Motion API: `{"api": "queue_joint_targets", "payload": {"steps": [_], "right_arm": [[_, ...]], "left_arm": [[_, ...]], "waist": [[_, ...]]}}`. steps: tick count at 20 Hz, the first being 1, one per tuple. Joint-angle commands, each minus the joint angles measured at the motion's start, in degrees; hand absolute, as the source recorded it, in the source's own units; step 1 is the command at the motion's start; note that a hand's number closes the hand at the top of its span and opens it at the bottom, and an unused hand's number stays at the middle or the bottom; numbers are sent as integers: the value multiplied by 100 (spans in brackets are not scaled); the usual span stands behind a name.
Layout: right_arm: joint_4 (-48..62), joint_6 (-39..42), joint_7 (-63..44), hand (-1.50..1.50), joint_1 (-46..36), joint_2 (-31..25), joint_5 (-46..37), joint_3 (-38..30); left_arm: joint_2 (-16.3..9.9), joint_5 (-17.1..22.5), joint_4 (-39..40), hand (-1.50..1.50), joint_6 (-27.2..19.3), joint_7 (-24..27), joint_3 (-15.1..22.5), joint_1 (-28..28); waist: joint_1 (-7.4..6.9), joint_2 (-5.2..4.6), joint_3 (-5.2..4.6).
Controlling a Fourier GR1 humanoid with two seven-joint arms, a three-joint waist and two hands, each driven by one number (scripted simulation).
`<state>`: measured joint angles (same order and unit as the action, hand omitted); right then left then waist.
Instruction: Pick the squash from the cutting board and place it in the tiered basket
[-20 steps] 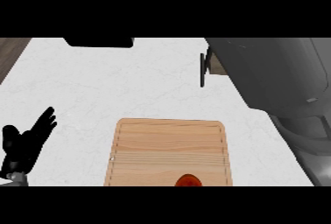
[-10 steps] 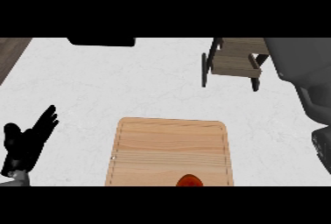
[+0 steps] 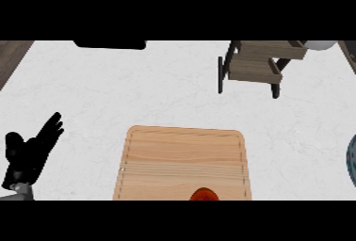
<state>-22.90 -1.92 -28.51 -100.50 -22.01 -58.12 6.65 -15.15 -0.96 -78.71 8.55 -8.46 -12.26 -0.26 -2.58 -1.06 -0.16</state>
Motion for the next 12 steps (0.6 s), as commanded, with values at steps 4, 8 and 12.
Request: {"api": "queue_joint_targets", "payload": {"steps": [4, 8, 12], "right_arm": [[648, 499, 1131, 150, -282, -468, -472, 380], [962, 851, 1397, 150, -721, -584, -607, 433], [1212, 716, 1693, 150, -521, -661, -748, 496]], "left_arm": [[50, -45, -71, 0, 11, -122, 106, -70], [120, -100, 158, 0, -23, 126, 106, -8], [118, -74, -156, 0, -43, -3, 110, 57]], "waist": [[-44, -2, 5], [-103, -26, -4], [-133, -27, 2]]}}
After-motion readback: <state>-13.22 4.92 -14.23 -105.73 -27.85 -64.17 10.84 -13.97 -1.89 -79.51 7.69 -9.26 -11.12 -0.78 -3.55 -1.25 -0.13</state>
